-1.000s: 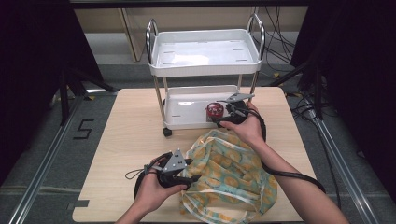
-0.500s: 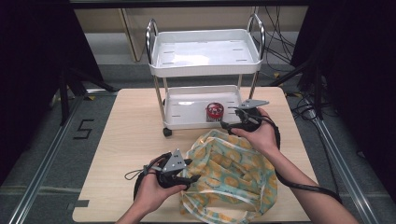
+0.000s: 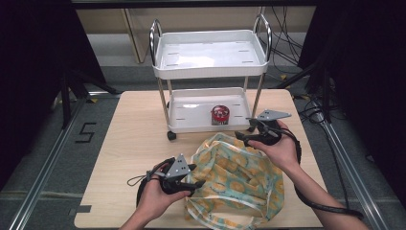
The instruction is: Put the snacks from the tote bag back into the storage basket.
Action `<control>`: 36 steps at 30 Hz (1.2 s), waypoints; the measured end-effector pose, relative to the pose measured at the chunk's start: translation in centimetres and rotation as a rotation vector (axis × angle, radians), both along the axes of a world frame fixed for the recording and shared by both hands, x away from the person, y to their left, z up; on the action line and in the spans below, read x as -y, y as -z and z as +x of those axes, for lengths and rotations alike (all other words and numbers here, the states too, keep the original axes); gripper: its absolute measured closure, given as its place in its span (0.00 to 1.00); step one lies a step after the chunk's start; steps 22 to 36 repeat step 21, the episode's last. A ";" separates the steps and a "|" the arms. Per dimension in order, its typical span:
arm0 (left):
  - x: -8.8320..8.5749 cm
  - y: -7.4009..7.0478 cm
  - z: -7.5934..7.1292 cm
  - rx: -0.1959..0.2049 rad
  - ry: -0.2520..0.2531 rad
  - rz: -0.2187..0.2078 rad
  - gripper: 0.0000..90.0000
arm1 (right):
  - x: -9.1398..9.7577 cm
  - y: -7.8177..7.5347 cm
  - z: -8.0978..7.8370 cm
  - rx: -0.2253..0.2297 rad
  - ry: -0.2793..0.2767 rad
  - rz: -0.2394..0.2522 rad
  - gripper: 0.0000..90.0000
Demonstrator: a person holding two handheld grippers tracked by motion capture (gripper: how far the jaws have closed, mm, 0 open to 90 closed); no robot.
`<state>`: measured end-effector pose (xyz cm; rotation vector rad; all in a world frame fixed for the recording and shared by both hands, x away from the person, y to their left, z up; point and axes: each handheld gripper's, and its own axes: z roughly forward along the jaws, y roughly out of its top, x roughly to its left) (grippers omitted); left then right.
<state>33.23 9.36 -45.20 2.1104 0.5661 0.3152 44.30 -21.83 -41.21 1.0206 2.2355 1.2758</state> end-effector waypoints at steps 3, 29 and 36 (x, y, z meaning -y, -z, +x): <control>0.0 0.0 0.0 -0.013 0.007 -0.003 0.43 | 0.4 0.2 -0.4 0.001 0.000 -0.003 0.25; -0.2 0.5 -0.5 -0.003 -0.021 -0.020 0.43 | 4.8 2.2 -6.8 0.073 -0.023 0.132 0.39; -0.2 0.5 -0.5 -0.003 -0.021 -0.020 0.43 | 4.8 2.2 -6.8 0.073 -0.023 0.132 0.39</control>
